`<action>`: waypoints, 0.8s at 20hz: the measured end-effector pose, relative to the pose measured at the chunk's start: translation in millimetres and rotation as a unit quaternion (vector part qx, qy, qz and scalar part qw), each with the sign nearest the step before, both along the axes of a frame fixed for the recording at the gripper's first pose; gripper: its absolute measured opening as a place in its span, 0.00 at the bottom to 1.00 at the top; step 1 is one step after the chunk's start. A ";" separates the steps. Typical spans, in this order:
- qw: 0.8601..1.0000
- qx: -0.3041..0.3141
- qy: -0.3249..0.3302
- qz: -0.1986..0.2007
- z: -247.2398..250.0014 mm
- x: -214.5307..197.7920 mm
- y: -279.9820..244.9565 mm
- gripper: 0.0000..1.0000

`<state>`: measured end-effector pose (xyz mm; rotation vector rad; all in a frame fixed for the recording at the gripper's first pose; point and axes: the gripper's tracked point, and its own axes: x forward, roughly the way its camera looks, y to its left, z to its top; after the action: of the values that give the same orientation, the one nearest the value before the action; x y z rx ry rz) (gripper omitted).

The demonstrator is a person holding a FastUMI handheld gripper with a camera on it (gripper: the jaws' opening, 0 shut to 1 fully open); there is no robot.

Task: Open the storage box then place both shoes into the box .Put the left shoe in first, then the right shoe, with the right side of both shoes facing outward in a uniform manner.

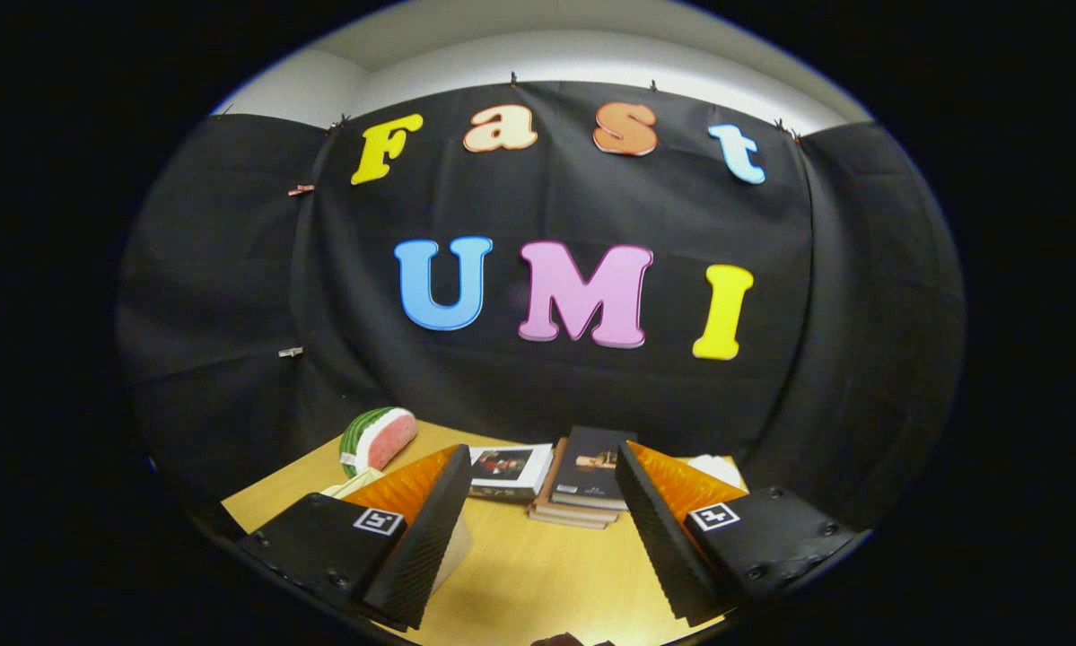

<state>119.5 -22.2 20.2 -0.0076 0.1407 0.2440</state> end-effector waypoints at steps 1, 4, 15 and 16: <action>1.000 0.001 -0.012 -0.006 4.0 -1.5 -7.8 0.99; 0.999 0.011 -0.035 -0.014 10.8 -9.6 -25.2 0.96; 0.997 0.033 -0.016 -0.071 -12.6 -12.7 -55.4 0.98; 0.997 0.033 -0.017 -0.073 -11.8 -12.9 -54.2 0.98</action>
<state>106.6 -76.4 8.4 0.0638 0.0993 0.1029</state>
